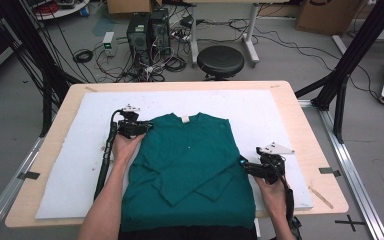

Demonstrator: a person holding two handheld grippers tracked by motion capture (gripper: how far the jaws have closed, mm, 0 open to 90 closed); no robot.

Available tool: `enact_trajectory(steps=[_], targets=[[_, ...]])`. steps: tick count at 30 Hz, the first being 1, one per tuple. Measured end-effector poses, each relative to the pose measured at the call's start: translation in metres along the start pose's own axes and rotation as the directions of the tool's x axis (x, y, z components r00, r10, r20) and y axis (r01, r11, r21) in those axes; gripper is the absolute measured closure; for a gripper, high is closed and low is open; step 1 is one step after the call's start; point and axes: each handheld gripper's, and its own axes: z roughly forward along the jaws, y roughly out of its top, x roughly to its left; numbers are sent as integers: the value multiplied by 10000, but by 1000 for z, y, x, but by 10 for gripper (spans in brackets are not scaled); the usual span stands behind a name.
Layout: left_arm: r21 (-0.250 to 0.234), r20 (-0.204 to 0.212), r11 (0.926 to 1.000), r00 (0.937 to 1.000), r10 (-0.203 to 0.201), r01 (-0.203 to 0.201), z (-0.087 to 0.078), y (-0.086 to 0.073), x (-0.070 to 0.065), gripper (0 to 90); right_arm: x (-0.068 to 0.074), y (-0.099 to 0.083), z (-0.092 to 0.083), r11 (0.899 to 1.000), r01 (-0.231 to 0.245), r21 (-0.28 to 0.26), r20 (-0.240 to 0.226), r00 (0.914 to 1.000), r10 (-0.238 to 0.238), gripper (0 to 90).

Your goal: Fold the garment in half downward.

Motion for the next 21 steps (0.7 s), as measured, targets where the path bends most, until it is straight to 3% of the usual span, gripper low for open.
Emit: enact_trajectory(steps=[11, 19, 21], targets=[[-37, 18, 9999, 9999, 108, -108, 1, 0, -2, 830, 3, 2, 3, 9989, 317, 351, 36, 9995, -318, 277], [-57, -14, 9999, 9999, 115, -115, 1, -1, -3, 857, -10, 7, 4, 9981, -596, 185, -554, 9966, 605, 277], [-20, -60, 9997, 9997, 224, -224, 1, 0, -3, 856, -12, 14, 5, 9980, -604, 187, -568, 9965, 614, 274]])
